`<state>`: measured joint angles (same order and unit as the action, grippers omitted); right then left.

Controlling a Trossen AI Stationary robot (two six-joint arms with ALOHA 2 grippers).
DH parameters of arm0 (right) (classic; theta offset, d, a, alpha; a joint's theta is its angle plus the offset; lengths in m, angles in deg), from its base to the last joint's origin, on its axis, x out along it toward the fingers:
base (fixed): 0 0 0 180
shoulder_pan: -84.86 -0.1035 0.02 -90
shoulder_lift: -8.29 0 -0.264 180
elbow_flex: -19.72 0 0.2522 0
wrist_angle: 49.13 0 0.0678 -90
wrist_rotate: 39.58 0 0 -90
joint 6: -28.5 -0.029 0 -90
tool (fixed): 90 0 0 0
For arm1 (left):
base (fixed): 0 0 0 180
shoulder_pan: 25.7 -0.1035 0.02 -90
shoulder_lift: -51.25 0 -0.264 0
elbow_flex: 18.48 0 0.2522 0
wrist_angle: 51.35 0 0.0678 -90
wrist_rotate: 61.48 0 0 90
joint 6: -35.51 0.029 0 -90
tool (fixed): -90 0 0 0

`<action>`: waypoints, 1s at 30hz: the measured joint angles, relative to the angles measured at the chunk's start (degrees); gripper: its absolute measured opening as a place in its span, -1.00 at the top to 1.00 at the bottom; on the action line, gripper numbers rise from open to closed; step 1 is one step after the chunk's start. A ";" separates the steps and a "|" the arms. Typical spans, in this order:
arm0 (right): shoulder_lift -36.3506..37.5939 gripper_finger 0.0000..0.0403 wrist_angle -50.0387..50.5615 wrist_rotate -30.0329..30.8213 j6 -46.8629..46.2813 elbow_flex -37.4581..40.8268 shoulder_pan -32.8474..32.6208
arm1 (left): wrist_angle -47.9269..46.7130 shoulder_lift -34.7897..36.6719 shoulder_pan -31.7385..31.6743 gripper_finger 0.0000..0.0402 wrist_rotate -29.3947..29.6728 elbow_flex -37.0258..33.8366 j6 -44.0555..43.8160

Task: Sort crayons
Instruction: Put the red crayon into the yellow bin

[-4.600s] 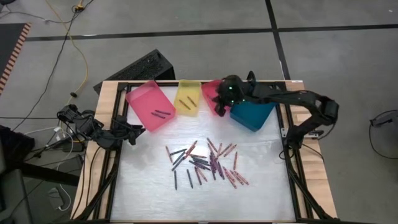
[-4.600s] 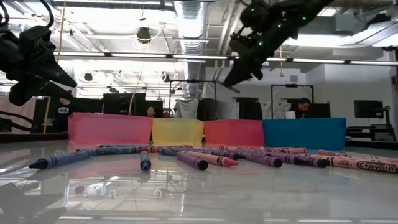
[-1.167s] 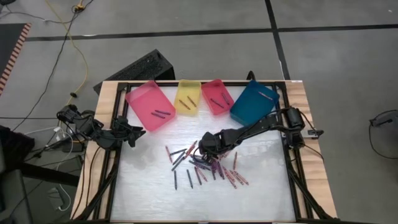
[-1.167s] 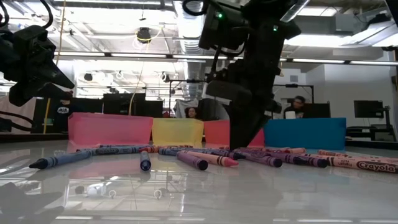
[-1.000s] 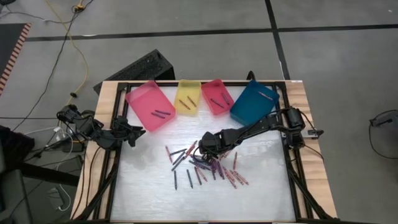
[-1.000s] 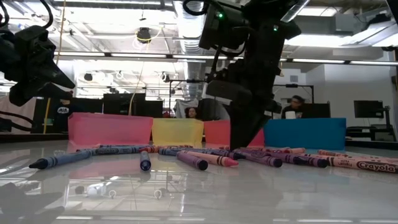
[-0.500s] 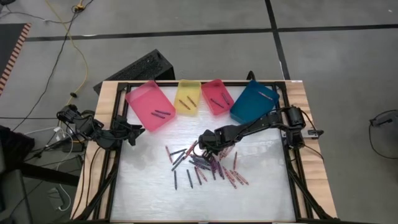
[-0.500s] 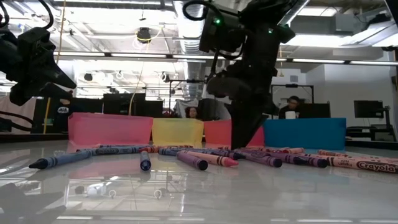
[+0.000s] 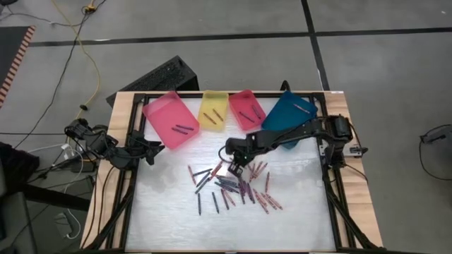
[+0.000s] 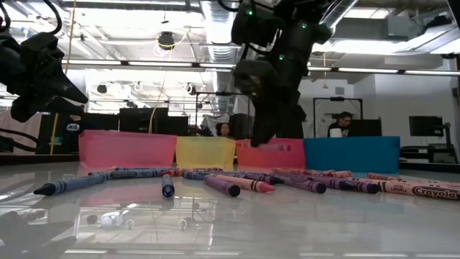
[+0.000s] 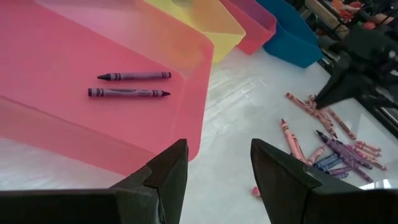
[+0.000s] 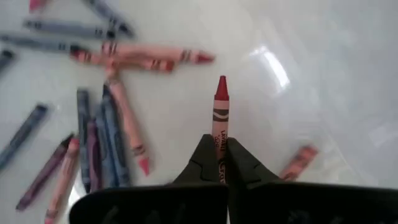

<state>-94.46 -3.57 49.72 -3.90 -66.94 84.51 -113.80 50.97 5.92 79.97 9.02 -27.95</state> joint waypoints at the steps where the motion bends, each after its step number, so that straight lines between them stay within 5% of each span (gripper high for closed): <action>1: 0.57 0.99 0.07 0.23 0.10 0.02 0.47 | -0.01 0.00 0.01 0.18 0.04 0.00 -0.01; 15: 10.60 0.99 -0.93 2.69 2.49 -0.01 9.03 | 0.04 0.00 0.02 0.18 -0.58 0.00 -0.81; 30: 12.54 0.98 -11.25 2.06 6.68 -0.05 14.03 | 0.07 0.00 0.00 0.18 -1.15 0.00 -0.86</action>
<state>-81.92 -14.82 51.78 2.79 -66.99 98.54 -113.74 50.97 5.92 78.82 9.02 -28.81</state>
